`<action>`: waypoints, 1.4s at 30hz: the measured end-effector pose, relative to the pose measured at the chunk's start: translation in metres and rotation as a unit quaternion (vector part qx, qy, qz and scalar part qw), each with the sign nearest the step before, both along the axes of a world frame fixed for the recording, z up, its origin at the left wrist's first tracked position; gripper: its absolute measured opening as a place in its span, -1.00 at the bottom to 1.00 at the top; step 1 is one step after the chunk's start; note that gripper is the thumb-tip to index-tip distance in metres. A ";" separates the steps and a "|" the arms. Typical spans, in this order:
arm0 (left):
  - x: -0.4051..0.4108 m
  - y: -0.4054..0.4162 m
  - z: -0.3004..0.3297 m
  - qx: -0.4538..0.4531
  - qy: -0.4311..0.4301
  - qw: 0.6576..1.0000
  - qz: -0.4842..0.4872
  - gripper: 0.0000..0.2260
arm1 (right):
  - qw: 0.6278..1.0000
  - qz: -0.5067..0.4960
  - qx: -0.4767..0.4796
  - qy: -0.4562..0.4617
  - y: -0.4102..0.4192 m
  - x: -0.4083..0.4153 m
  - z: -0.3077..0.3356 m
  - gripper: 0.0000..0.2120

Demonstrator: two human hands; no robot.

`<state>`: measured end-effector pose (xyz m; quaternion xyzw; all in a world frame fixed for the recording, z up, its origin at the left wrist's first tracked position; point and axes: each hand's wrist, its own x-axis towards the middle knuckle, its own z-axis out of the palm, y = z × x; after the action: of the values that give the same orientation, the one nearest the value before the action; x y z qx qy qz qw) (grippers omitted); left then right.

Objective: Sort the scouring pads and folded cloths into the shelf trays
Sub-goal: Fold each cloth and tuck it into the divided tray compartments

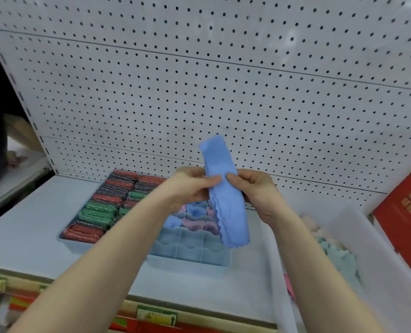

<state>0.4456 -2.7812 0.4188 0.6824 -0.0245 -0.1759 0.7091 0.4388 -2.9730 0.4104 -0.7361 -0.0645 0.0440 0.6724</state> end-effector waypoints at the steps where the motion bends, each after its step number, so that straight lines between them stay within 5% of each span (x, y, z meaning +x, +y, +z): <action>1: -0.003 -0.003 -0.010 0.002 0.006 1.000 0.006 -0.72 | 1.000 -0.011 -0.010 0.013 0.000 0.000 -0.003 -0.83; 5: -0.002 -0.011 -0.026 -0.013 -0.011 0.998 0.057 -0.76 | 0.997 0.009 -0.045 0.059 -0.002 -0.001 -0.003 -0.80; 8: 0.003 -0.012 -0.016 -0.019 -0.115 0.987 0.114 -0.82 | 0.999 0.030 -0.023 0.015 -0.007 0.002 0.010 -0.74; 12: 0.005 -0.015 0.006 -0.005 -0.281 0.954 0.106 -0.58 | 0.998 0.017 0.038 -0.049 -0.009 0.007 0.031 -0.82; 16: 0.005 -0.018 0.015 0.043 -0.346 0.932 0.102 -0.48 | 0.998 0.006 0.038 -0.058 -0.011 0.010 0.038 -0.54; 20: 0.004 -0.018 0.013 0.110 -0.388 0.902 0.152 -0.57 | 0.997 0.038 0.069 -0.009 -0.014 0.008 0.034 -0.79; 23: 0.002 -0.019 0.010 0.142 -0.421 0.881 0.162 -0.65 | 1.000 0.021 0.006 -0.019 -0.011 0.005 0.022 -0.70; 25: 0.003 -0.020 0.009 0.094 -0.386 0.906 0.148 -0.66 | 0.999 -0.006 0.036 -0.028 -0.007 0.004 0.020 -0.69; 29: 0.004 -0.016 0.005 -0.027 -0.150 0.987 0.058 -0.65 | 0.993 -0.032 0.100 -0.044 -0.006 0.007 0.022 -0.67; 34: 0.004 -0.011 -0.006 -0.045 -0.062 0.995 0.059 -0.77 | 0.995 0.013 0.051 -0.088 -0.004 0.006 0.020 -0.56; 38: 0.010 -0.008 -0.001 -0.147 0.023 0.981 0.124 -0.90 | 0.961 0.063 -0.170 -0.210 -0.004 -0.001 0.009 -0.39; 42: 0.007 -0.005 0.001 -0.099 0.050 0.987 0.116 -0.79 | 0.941 -0.019 -0.178 -0.288 0.006 0.005 0.005 -0.72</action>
<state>0.4524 -2.7858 0.4202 0.5974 0.0730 -0.1236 0.7890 0.4439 -2.9668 0.4152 -0.8262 -0.2324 -0.1718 0.4836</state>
